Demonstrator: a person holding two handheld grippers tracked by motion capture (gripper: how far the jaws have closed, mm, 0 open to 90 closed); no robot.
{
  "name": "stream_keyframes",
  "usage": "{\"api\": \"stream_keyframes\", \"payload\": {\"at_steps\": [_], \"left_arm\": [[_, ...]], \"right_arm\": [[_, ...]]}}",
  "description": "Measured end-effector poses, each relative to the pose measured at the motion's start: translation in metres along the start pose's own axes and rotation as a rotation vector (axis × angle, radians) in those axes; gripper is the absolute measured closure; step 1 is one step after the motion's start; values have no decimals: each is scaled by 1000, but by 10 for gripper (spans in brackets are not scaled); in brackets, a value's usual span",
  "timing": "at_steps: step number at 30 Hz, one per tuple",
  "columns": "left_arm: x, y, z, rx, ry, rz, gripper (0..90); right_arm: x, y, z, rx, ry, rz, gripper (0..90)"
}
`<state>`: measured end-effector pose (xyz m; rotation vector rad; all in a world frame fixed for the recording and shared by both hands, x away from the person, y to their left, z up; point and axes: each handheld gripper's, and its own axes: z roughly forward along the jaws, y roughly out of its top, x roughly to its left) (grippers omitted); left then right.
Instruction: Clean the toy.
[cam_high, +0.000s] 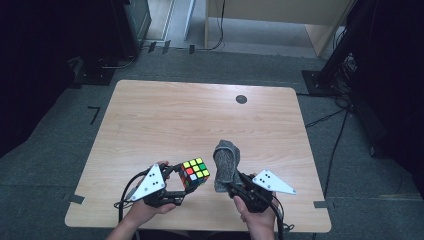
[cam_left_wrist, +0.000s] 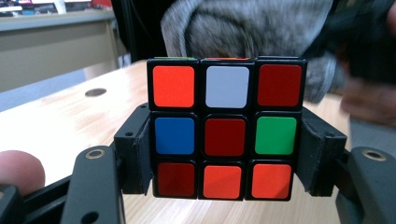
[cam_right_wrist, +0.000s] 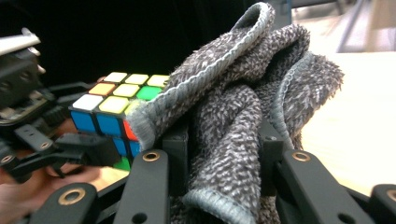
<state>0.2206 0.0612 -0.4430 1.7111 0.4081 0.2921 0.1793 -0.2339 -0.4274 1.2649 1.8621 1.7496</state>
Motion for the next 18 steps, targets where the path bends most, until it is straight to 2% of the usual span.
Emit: {"api": "stream_keyframes", "payload": {"at_steps": [2, 4, 5, 7, 9, 10, 11, 12, 14, 15, 16, 18], "left_arm": [[2, 0, -1, -22, -27, -38, 339], [3, 0, -2, -28, -28, -51, 339], [4, 0, -3, -29, -30, -55, 338], [6, 1, -6, -43, -32, -70, 338], [8, 3, -7, -62, -33, -81, 339], [8, 3, -7, -64, -33, -80, 339], [8, 3, -7, -61, -33, -76, 339], [8, 3, -7, -56, -32, -72, 339], [7, 1, -6, -42, -34, -73, 339], [7, 1, -5, -39, -37, -71, 339], [6, 1, -4, -37, -38, -74, 339], [4, 1, -2, -35, -44, -71, 339]], "right_arm": [[5, -2, 5, 8, 60, 3, 660], [14, -5, 11, 22, 120, -14, 662], [17, -8, 13, 20, 116, -30, 666], [16, -12, 16, 36, 137, -21, 672], [14, -17, 23, 129, 143, -48, 673], [14, -19, 26, 165, 117, -74, 674], [13, -19, 26, 160, 89, -88, 674], [11, -17, 24, 135, 85, -64, 674], [7, -11, 16, 52, 76, -20, 673], [7, -8, 13, 12, 70, -18, 673], [9, -6, 10, -9, 70, -24, 672], [13, -6, 10, -4, 100, -48, 671]]}}
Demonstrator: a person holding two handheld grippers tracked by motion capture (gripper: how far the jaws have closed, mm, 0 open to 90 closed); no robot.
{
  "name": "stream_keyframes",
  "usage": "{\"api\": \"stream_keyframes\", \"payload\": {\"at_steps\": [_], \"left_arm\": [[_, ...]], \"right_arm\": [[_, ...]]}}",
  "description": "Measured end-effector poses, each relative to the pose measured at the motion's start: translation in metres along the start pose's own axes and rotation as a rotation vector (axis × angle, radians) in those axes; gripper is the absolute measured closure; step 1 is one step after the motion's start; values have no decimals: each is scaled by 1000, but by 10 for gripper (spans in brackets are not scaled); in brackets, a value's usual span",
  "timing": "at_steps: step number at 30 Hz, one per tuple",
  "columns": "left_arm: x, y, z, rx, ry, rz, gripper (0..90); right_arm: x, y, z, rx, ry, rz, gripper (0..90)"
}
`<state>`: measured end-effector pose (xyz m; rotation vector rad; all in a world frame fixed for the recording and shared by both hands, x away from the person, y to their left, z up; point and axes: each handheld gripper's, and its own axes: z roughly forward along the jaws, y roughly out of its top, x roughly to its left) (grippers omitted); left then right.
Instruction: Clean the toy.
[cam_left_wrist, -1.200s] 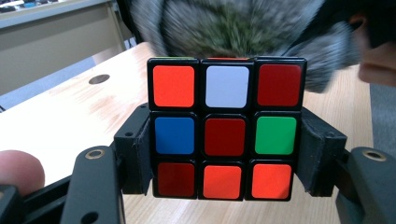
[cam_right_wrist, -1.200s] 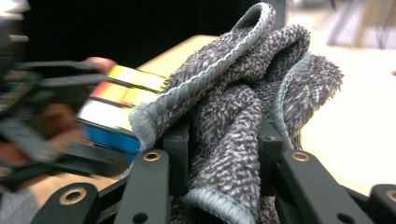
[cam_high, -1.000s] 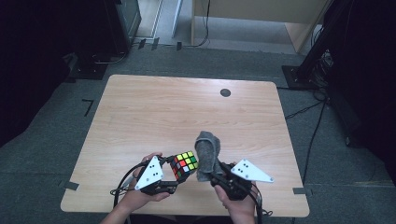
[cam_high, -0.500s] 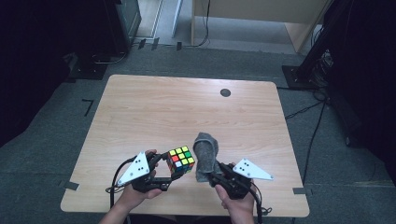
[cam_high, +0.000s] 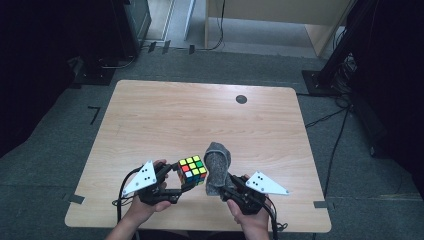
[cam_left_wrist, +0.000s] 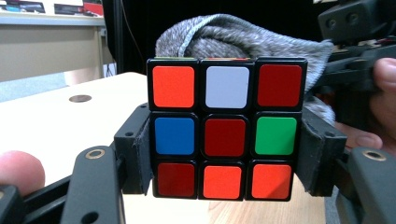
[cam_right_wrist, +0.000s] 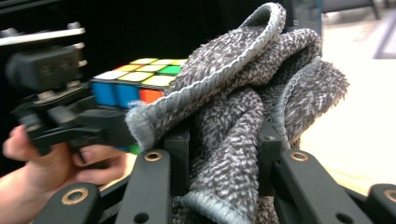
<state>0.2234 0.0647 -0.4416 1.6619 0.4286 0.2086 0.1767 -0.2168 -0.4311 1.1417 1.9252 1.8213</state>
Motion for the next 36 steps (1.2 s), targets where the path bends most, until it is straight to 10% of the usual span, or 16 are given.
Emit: {"api": "stream_keyframes", "payload": {"at_steps": [6, 9, 15, 23, 36], "left_arm": [[4, -1, -3, 3, 40, 2, 337], [6, 1, -5, -12, 50, -5, 338], [9, 0, -5, -16, 95, -42, 338], [15, -2, -3, -2, 158, -75, 338], [19, -5, -4, 10, 178, -74, 337]], "right_arm": [[-1, -11, 12, 156, 66, -29, 678], [-6, -14, 14, 232, -32, -119, 676], [-30, -21, 15, 236, -271, -99, 652], [-40, -32, 24, 318, -386, -199, 627], [-54, -40, 24, 350, -365, -154, 456]]}}
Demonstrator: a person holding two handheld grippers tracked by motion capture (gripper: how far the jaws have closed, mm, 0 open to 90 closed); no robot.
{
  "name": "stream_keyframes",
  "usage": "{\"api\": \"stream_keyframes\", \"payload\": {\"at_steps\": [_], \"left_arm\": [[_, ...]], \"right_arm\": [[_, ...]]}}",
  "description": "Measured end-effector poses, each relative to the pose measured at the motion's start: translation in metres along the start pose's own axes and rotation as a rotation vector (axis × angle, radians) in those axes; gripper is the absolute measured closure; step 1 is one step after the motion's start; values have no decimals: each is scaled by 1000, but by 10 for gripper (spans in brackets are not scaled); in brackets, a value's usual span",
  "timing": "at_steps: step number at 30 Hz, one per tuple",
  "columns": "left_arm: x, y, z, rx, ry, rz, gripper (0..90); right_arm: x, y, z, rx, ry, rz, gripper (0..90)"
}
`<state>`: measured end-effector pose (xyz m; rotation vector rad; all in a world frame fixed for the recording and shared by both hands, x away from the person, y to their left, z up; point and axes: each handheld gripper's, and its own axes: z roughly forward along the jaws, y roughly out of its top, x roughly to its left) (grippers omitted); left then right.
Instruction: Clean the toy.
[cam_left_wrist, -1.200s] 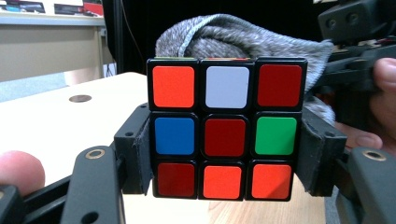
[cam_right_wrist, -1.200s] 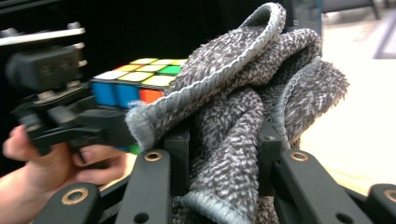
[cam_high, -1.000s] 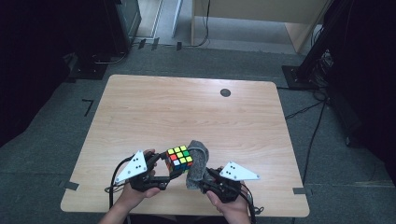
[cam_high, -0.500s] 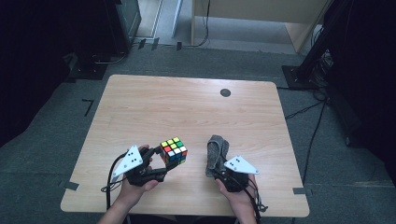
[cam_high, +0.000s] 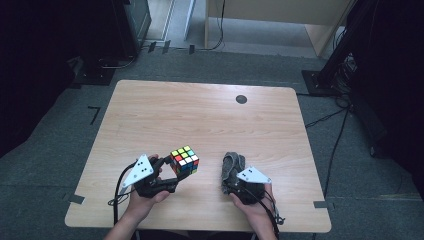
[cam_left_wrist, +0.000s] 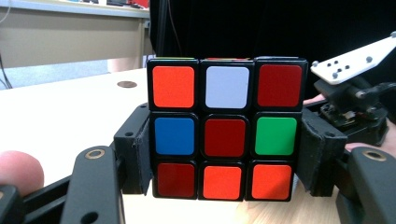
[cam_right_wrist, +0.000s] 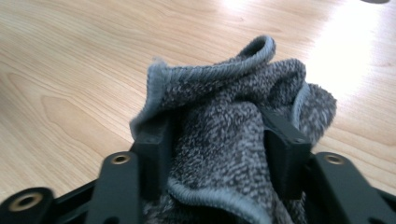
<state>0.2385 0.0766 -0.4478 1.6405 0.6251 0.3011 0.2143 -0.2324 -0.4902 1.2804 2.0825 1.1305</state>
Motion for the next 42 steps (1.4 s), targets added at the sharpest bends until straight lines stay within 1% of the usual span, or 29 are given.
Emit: {"api": "stream_keyframes", "payload": {"at_steps": [2, 3, 4, 6, 7, 9, 11, 12, 14, 16, 19, 22, 24, 26, 29, 31, 33, 34, 36, 38, 40, 42], "left_arm": [[1, 0, 0, -2, 3, -1, 337], [2, 0, -1, -6, 4, -5, 338], [2, 1, -2, -6, 5, -7, 337], [3, 1, -3, -11, 9, -6, 338], [4, 1, -3, -11, 11, -6, 337], [5, 1, -3, -14, 12, -16, 338], [6, 2, -3, -18, 11, -30, 338], [5, 2, -3, -20, 10, -32, 337], [4, 4, -3, -25, 5, -30, 337], [2, 5, -2, -25, 8, -29, 338], [0, 7, 0, -29, -2, -42, 338], [-2, 6, 3, -19, -10, -50, 337], [-4, 6, 5, -20, -9, -58, 337], [-8, 6, 6, -27, -17, -64, 338], [-14, 8, 8, -36, -32, -70, 337], [-17, 8, 9, -38, -34, -80, 337], [-18, 8, 11, -36, -37, -104, 337], [-18, 7, 12, -33, -41, -125, 337], [-19, 6, 14, -25, -44, -154, 337], [-20, 3, 17, -21, -42, -171, 337], [-20, 2, 19, -13, -49, -180, 337], [-20, 0, 20, -8, -55, -185, 337]], "right_arm": [[0, 1, -1, -5, 6, -5, 394], [0, 2, -2, -6, 1, -8, 364], [1, 3, -3, -6, -15, -9, 317], [1, 6, -6, -3, -35, -8, 248], [1, 8, -8, -10, -45, -5, 230], [0, 11, -14, -44, -60, 15, 197], [2, 14, -19, -92, -53, 32, 194], [4, 15, -22, -115, -42, 37, 198], [11, 17, -24, -152, -12, 24, 224], [21, 19, -26, -185, 20, 7, 240], [40, 22, -27, -225, 79, -26, 244], [57, 26, -29, -263, 120, -53, 245], [64, 29, -30, -278, 140, -59, 243], [71, 30, -28, -280, 158, -63, 237], [79, 29, -22, -271, 164, -69, 237], [82, 29, -19, -273, 178, -54, 236], [85, 30, -19, -293, 181, -45, 237], [87, 30, -20, -304, 178, -39, 237], [90, 31, -20, -325, 178, -26, 238], [92, 32, -19, -334, 178, -17, 230], [94, 32, -17, -331, 157, -3, 241], [92, 31, -15, -327, 146, 22, 249]]}}
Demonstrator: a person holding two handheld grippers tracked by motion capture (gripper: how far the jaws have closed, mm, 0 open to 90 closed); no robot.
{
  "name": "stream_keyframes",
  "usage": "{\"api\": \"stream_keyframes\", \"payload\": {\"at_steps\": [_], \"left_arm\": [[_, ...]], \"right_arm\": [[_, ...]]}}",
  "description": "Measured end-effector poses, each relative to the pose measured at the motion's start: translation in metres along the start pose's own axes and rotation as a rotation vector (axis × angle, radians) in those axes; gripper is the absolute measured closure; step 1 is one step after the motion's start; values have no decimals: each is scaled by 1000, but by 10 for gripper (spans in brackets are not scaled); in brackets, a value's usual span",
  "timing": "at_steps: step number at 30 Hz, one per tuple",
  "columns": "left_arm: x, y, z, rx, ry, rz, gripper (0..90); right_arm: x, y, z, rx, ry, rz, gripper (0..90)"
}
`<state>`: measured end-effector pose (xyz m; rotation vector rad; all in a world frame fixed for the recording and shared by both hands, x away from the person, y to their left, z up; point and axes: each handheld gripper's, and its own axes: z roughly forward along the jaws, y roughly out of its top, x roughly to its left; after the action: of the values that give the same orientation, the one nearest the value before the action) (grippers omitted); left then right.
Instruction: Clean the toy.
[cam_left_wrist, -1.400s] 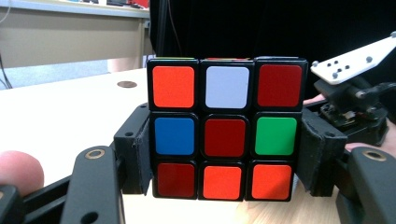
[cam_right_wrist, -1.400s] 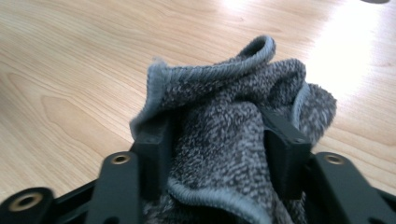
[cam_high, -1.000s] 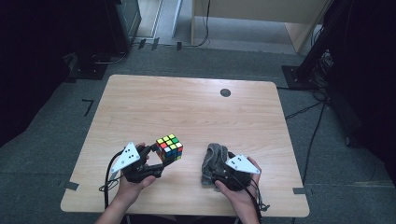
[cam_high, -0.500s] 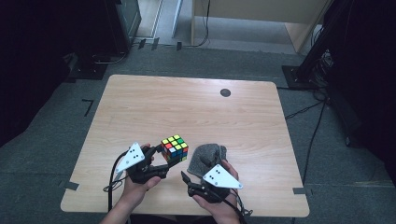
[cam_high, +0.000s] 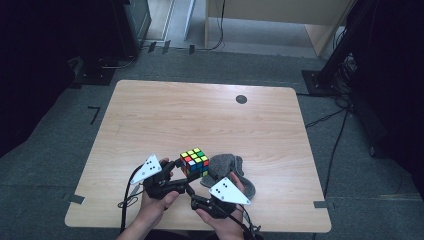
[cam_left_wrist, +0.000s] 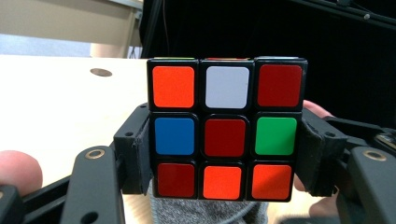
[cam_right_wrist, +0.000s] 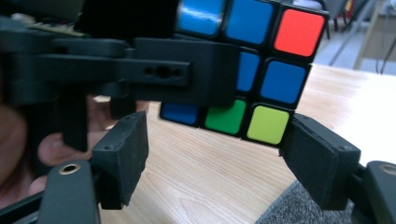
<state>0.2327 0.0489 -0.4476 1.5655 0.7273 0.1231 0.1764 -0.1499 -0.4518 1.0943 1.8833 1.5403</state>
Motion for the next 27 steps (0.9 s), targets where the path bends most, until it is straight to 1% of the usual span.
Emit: {"api": "stream_keyframes", "payload": {"at_steps": [2, 5, 7, 9, 10, 14, 16, 17, 18, 19, 21, 24, 27], "left_arm": [[0, -1, 2, 6, -8, -9, 337], [-2, -3, 4, 16, -12, -7, 337], [-3, -3, 4, 17, -16, -8, 337], [-2, -2, 4, 16, -16, -7, 337], [-2, -2, 4, 15, -21, -9, 337], [-2, -1, 2, -3, -42, -13, 332], [-1, -1, 1, -8, -52, -19, 326], [0, 0, 1, -11, -61, -31, 321], [0, 0, 0, -14, -66, -31, 313], [1, 1, 0, -17, -63, -31, 310], [0, 1, -1, -16, -55, -27, 320], [-5, 0, 0, -29, -26, -7, 333], [-8, -2, 1, -21, -34, 3, 335]], "right_arm": [[-1, -1, 1, -2, -11, 21, 253], [-1, -2, 1, -6, -21, 23, 265], [-1, -2, 1, -3, -38, 26, 306], [-4, -3, 1, -3, -22, 38, 313], [-5, -3, 0, -1, -20, 34, 330], [-5, -2, -2, -14, -23, -16, 335], [-5, -2, -3, -23, -28, -54, 338], [-5, -2, -4, -20, -34, -81, 339], [-5, -2, -4, -13, -37, -100, 339], [-5, -3, -4, -12, -35, -110, 339], [-5, -4, -5, -10, -30, -104, 338], [-2, -5, -4, -15, -38, -81, 324], [1, -4, -2, -23, -43, -67, 289]]}}
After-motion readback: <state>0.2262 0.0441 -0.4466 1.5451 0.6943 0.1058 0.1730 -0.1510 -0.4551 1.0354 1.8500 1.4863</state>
